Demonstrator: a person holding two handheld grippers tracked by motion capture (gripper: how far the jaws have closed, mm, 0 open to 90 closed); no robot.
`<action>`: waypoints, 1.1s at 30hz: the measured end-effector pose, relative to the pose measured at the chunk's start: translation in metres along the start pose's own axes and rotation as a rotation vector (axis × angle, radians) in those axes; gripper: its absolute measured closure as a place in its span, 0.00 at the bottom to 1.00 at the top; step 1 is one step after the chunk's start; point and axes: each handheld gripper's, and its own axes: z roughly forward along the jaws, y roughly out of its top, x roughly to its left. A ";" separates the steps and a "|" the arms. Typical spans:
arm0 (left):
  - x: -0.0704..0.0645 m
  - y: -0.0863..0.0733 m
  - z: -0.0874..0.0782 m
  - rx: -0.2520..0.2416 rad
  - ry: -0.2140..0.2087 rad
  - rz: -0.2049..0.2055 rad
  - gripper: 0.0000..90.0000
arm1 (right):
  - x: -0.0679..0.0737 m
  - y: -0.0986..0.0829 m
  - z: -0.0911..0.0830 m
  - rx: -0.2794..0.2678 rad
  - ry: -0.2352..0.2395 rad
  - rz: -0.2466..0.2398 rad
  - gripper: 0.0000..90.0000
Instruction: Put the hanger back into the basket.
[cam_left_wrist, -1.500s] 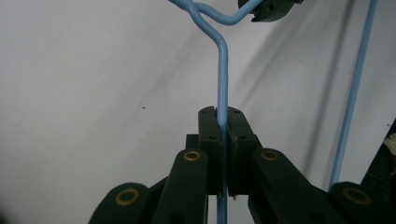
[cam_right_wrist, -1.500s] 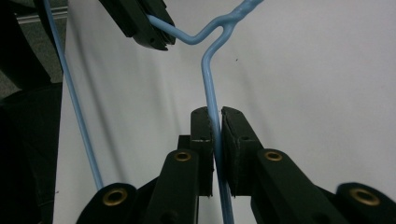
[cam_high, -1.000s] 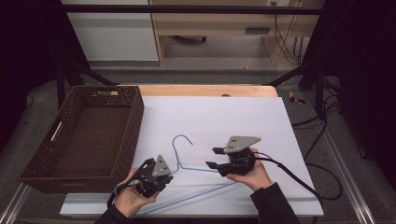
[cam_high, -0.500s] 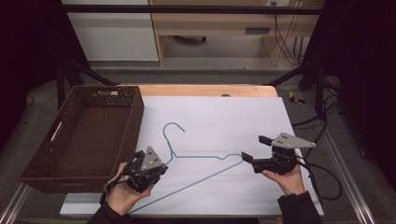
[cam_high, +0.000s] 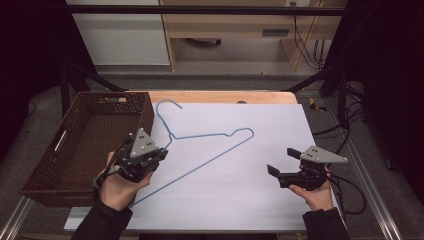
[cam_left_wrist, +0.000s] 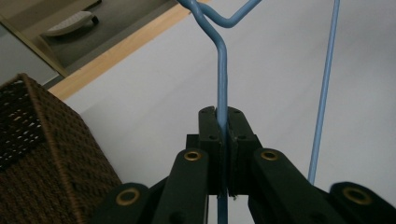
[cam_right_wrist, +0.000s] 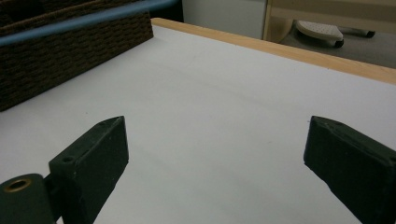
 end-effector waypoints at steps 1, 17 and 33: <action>0.004 0.002 -0.003 -0.007 0.013 -0.006 0.97 | -0.001 -0.001 0.000 0.004 -0.004 0.004 0.08; 0.063 0.019 -0.041 -0.047 0.104 -0.065 0.97 | -0.007 -0.009 -0.001 0.007 -0.063 0.020 0.06; 0.113 0.018 -0.044 0.038 0.134 -0.120 0.97 | -0.008 -0.010 -0.001 0.017 -0.070 0.020 0.05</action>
